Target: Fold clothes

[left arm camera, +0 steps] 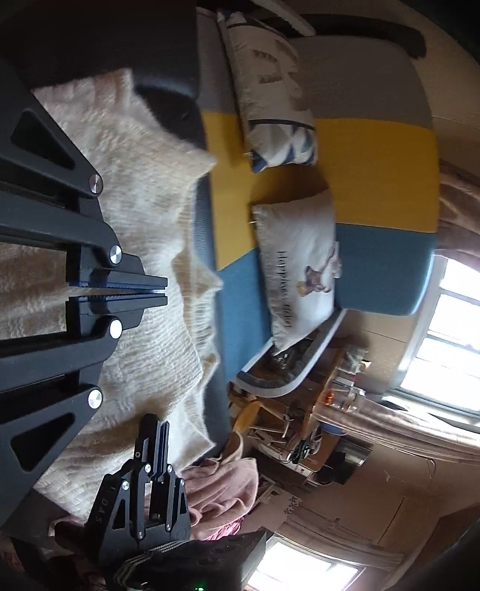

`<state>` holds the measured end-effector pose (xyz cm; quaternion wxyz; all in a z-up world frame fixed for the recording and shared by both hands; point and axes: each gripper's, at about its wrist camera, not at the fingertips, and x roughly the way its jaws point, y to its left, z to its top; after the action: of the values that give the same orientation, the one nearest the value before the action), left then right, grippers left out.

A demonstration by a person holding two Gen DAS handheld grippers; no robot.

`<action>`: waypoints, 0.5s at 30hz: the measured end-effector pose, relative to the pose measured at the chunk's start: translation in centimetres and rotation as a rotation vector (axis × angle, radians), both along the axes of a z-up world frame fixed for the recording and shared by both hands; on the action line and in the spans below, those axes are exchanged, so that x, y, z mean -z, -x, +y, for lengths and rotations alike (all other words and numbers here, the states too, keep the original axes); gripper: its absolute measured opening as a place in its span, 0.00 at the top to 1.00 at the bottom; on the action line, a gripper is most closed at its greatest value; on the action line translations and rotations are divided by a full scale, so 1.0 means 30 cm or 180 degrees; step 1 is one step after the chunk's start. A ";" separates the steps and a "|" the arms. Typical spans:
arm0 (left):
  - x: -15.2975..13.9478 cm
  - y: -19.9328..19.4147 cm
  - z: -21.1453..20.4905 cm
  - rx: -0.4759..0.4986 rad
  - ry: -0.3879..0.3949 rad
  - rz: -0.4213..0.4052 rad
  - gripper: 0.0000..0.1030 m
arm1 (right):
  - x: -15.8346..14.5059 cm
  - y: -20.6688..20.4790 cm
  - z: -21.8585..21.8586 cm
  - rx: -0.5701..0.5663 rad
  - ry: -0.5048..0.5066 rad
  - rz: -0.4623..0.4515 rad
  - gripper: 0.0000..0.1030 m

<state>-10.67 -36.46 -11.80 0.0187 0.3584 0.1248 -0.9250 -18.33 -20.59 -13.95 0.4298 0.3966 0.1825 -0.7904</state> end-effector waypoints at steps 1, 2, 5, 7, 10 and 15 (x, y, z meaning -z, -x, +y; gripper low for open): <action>0.005 0.019 0.000 -0.0005 0.0045 -0.0035 0.99 | -0.007 0.002 -0.002 0.0009 0.0004 0.0055 0.94; 0.022 0.039 0.000 -0.0003 0.0056 -0.0089 0.99 | 0.001 0.013 -0.007 0.0045 -0.0011 0.0048 0.94; 0.101 0.084 0.005 -0.0063 0.0174 -0.0317 1.00 | 0.065 0.037 -0.027 0.0117 -0.0130 -0.0009 0.94; 0.150 0.086 -0.006 -0.0125 0.0142 -0.0408 1.00 | 0.109 0.042 -0.034 0.0138 -0.0176 -0.0016 0.94; 0.125 0.041 -0.032 -0.0203 -0.0043 -0.0224 1.00 | 0.098 0.041 -0.022 0.0147 -0.0094 -0.0050 0.94; 0.058 -0.009 -0.076 -0.0243 -0.0117 -0.0115 0.97 | 0.052 0.062 0.008 0.0207 0.0066 -0.0207 0.85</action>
<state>-10.40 -38.75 -13.53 0.0497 0.3704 0.1550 -0.9145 -20.19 -20.36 -15.49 0.4136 0.4233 0.1472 -0.7925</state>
